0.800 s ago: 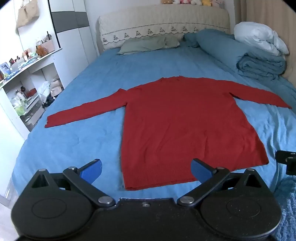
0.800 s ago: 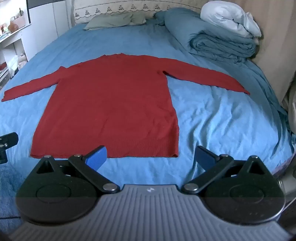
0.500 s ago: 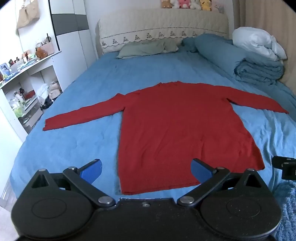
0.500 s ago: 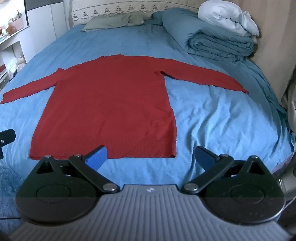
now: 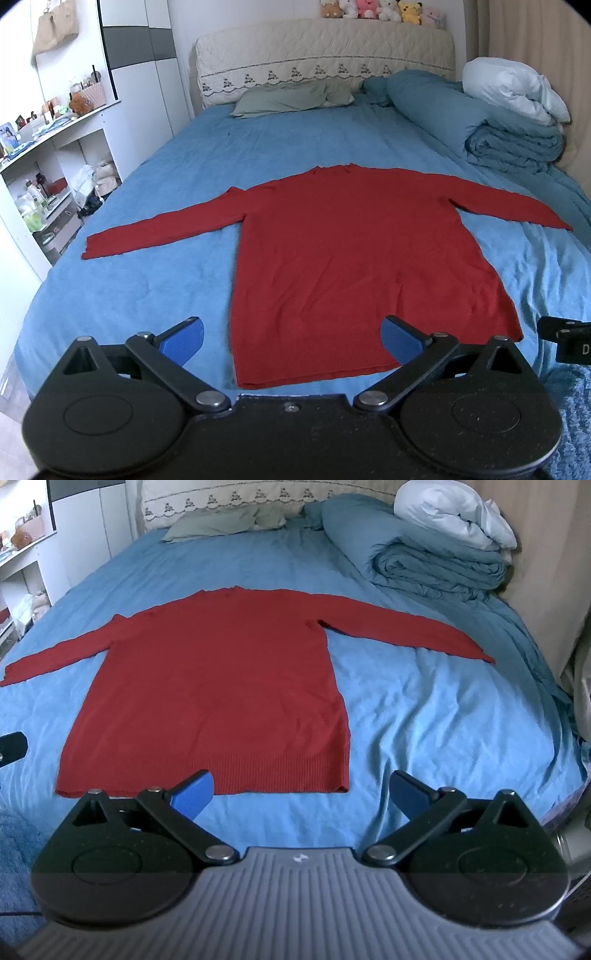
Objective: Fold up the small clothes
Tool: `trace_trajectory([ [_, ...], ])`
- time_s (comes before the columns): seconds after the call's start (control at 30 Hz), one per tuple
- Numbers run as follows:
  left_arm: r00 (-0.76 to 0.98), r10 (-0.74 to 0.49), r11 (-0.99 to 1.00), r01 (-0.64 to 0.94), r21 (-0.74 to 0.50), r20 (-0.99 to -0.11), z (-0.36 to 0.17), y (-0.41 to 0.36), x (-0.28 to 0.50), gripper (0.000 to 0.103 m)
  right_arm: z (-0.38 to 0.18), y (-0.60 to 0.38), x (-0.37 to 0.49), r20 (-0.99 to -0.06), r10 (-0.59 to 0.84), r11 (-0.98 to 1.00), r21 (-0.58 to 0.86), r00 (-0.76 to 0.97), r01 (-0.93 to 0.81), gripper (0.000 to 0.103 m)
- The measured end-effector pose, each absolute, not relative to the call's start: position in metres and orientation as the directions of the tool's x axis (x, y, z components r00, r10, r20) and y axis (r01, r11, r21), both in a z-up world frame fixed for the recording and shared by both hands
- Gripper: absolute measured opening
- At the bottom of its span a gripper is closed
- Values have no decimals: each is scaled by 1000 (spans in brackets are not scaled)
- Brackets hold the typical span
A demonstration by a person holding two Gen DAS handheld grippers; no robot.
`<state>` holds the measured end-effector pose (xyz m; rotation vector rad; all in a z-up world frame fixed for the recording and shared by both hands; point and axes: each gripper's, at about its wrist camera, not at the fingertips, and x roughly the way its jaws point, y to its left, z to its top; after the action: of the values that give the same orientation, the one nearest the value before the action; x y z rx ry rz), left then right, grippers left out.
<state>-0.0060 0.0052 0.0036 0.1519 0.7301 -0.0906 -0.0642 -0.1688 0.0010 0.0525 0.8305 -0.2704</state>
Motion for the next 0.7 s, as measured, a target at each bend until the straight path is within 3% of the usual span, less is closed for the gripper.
trace_trajectory([
  [0.7, 742, -29, 987, 125, 97, -670, 5, 4, -7, 103, 2, -168, -64, -734, -218, 964, -60, 643, 258, 103],
])
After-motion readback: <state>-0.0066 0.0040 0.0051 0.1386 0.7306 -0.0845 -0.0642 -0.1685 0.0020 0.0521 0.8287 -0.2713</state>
